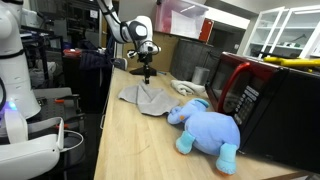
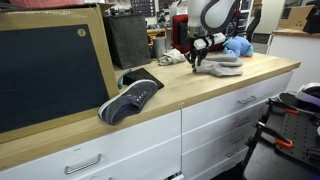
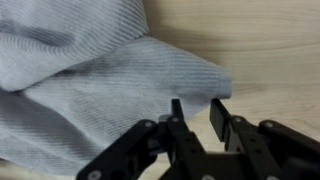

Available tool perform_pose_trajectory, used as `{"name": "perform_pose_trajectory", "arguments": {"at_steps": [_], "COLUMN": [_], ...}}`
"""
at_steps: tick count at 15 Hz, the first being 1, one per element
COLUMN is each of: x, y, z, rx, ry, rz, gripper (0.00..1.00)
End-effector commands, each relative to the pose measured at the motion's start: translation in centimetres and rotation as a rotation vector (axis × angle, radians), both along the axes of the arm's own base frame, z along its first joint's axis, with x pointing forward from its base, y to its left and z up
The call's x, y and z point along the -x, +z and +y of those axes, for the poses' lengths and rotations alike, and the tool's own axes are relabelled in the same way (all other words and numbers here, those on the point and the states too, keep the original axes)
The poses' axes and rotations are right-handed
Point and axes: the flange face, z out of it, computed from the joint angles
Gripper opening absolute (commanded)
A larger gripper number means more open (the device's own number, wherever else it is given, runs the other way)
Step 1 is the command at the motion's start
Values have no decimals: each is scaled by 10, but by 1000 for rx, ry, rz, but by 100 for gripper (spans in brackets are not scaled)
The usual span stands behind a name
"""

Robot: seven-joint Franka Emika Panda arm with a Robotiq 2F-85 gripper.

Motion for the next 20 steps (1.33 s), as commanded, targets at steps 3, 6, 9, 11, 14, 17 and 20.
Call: {"name": "perform_pose_trajectory", "arguments": {"at_steps": [3,6,9,11,14,17,20], "x": [7,8,8,10,18,27,33], "y": [-3,7,16,20,19,8,-1], "z": [9,8,7,8,9,8,5], "rx": [-9,-9,-3,-1,13,36,47], "ry": [-33,-29,-20,-18,-10,-4,5], "rz": [65,65,60,61,94,137,151], "gripper": [52,72,94,100,100,100,66]}}
